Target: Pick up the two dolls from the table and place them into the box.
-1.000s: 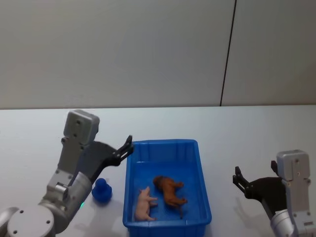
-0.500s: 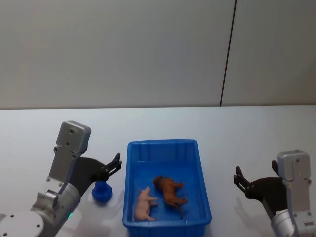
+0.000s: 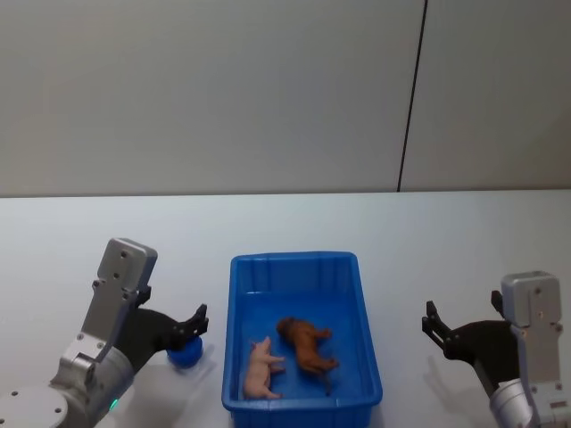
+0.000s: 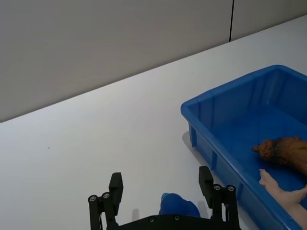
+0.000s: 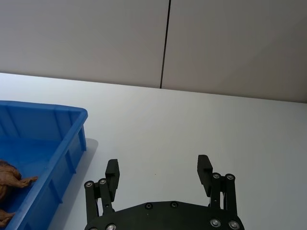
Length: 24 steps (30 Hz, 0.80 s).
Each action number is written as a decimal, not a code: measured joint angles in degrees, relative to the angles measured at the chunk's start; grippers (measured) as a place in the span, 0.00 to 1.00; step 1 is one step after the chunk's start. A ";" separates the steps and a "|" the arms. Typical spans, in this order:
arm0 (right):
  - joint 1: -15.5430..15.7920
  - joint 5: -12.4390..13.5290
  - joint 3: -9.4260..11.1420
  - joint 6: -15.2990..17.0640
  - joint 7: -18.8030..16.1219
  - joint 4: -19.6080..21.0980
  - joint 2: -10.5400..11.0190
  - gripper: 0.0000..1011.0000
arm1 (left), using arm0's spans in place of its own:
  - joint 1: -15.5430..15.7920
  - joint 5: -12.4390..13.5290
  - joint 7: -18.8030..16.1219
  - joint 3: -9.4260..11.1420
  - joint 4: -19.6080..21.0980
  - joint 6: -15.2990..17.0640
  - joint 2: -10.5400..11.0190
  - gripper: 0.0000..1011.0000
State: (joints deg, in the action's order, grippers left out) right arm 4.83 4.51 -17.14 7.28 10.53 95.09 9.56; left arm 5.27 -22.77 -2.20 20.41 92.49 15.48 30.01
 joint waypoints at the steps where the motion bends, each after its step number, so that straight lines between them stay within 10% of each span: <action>1: 0.00 0.00 0.00 0.00 0.00 0.00 0.00 0.99 | 0.11 -0.02 0.24 -0.03 -0.42 0.04 -0.06 0.99; 24: 0.00 0.00 0.00 0.00 0.00 -0.01 0.00 0.99 | 3.42 -0.60 7.24 -0.55 -9.41 -0.09 -2.14 0.85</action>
State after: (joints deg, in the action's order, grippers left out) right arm 4.83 4.51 -17.14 7.29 10.53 95.08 9.56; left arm 8.68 -23.37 5.04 19.85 83.08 15.39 27.87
